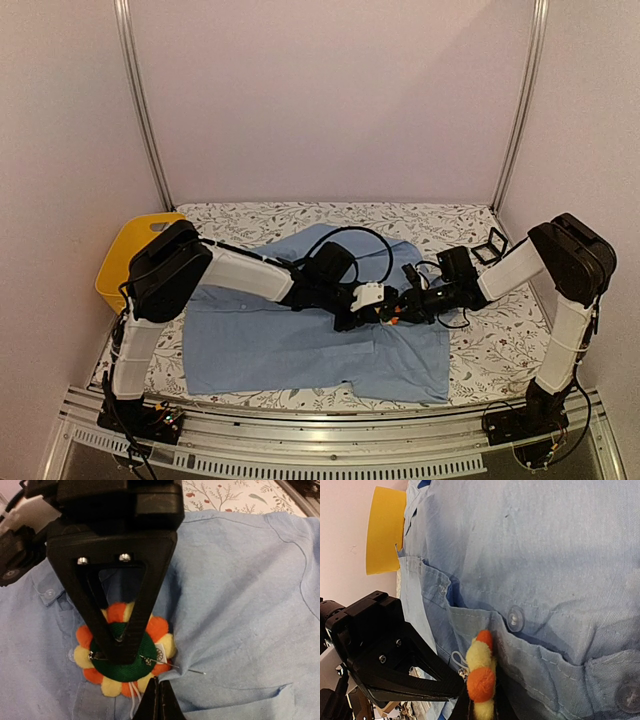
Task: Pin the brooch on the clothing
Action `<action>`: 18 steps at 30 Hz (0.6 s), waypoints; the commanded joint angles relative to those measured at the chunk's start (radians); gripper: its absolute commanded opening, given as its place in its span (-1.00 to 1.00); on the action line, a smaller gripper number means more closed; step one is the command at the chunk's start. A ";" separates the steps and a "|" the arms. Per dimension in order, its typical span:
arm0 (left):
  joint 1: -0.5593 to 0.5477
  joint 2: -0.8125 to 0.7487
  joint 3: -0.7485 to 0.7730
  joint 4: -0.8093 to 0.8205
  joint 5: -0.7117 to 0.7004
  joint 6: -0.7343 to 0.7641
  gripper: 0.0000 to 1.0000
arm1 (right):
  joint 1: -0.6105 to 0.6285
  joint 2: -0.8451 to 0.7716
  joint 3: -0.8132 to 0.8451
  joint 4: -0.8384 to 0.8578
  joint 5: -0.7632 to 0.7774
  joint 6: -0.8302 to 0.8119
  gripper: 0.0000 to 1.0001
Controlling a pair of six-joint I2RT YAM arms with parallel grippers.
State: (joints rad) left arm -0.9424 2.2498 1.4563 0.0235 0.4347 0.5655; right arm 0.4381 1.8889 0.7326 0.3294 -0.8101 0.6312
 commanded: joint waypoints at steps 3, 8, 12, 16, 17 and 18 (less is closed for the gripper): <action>-0.014 -0.002 -0.019 0.064 -0.035 -0.006 -1.00 | 0.006 -0.003 0.004 -0.028 -0.015 -0.003 -1.00; -0.015 -0.010 -0.024 0.067 -0.080 -0.017 -0.60 | 0.010 -0.031 -0.008 -0.046 -0.026 -0.007 -1.00; -0.016 -0.021 -0.017 0.056 -0.101 -0.044 -0.55 | 0.010 -0.052 -0.015 -0.055 -0.044 -0.024 -1.00; -0.015 -0.030 -0.031 0.043 -0.087 -0.072 -0.48 | 0.011 -0.055 -0.010 -0.072 -0.076 -0.050 -1.00; -0.015 -0.037 -0.037 0.043 -0.083 -0.080 -0.43 | 0.011 -0.051 -0.010 -0.073 -0.084 -0.052 -1.00; -0.015 -0.044 -0.042 0.039 -0.080 -0.088 -0.38 | 0.012 -0.049 -0.012 -0.072 -0.092 -0.054 -1.00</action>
State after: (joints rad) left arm -0.9482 2.2498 1.4391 0.0624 0.3565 0.5182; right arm 0.4404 1.8599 0.7315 0.2893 -0.8459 0.6083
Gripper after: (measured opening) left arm 0.276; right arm 0.076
